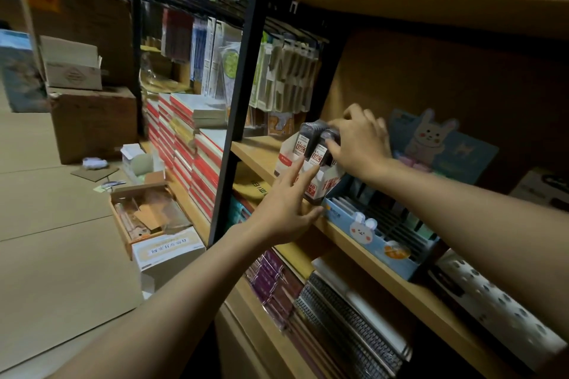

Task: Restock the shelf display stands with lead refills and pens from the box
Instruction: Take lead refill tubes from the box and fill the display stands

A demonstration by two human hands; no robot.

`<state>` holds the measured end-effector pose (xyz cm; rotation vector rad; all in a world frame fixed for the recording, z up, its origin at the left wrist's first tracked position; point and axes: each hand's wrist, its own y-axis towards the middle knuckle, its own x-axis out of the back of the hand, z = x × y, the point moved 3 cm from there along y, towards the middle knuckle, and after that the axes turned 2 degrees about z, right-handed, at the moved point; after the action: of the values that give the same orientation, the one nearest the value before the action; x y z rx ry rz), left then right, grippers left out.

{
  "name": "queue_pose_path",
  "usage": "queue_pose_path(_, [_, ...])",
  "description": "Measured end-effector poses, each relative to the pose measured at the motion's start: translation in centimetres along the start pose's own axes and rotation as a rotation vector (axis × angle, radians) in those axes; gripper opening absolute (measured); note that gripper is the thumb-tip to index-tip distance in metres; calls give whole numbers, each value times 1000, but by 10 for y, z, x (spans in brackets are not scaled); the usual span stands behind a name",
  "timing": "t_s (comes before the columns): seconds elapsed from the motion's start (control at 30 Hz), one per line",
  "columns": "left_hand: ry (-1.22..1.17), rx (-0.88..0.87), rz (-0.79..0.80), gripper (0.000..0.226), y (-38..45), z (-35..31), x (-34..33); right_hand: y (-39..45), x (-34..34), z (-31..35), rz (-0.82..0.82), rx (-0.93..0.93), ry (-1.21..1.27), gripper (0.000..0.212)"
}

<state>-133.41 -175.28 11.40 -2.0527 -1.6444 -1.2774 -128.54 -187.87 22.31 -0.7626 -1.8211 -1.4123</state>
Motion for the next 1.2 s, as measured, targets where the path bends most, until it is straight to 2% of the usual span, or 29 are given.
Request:
queue_pose_path(0.07, [20, -35, 5, 79, -7, -3, 4, -11, 10, 4, -62, -1, 111, 34])
queue_pose_path(0.13, [26, -62, 1, 73, -19, -4, 9, -32, 17, 14, -116, -2, 289, 28])
queue_pose_path(0.23, [18, -57, 34, 45, -47, -1, 11, -88, 14, 41, -155, -2, 610, 14])
queue_pose_path(0.3, [22, 20, 178, 26, -79, 10, 1, -134, 3, 65, -135, -10, 781, 9])
queue_pose_path(0.37, [69, 144, 392, 21, -122, 28, -17, -184, -19, 89, -24, -37, 905, 6])
queue_pose_path(0.43, [105, 281, 581, 21, -174, 53, -39, -235, -45, 112, 160, -30, 948, 7])
queue_pose_path(0.53, [40, 617, 730, 22, -259, 93, -74, -301, -87, 139, 508, 47, 939, 12])
queue_pose_path(0.6, [-71, 839, 675, 21, -309, 110, -97, -336, -115, 150, 716, 52, 911, 15])
queue_pose_path(0.7, [-171, 1096, 451, 19, -366, 124, -132, -369, -151, 158, 963, 8, 812, 14])
queue_pose_path(0.9, [-349, 1453, 86, 30, -403, 135, -195, -403, -208, 159, 1271, -198, 713, 17])
queue_pose_path(1.03, [-382, 1569, -151, 40, -388, 153, -211, -418, -234, 176, 1290, -271, 719, 28])
queue_pose_path(1.1, [-349, 1546, -202, 52, -378, 164, -218, -420, -245, 188, 1241, -286, 744, 31])
queue_pose_path(1.2, [-205, 1521, -250, 58, -368, 177, -226, -417, -262, 207, 1173, -304, 776, 33])
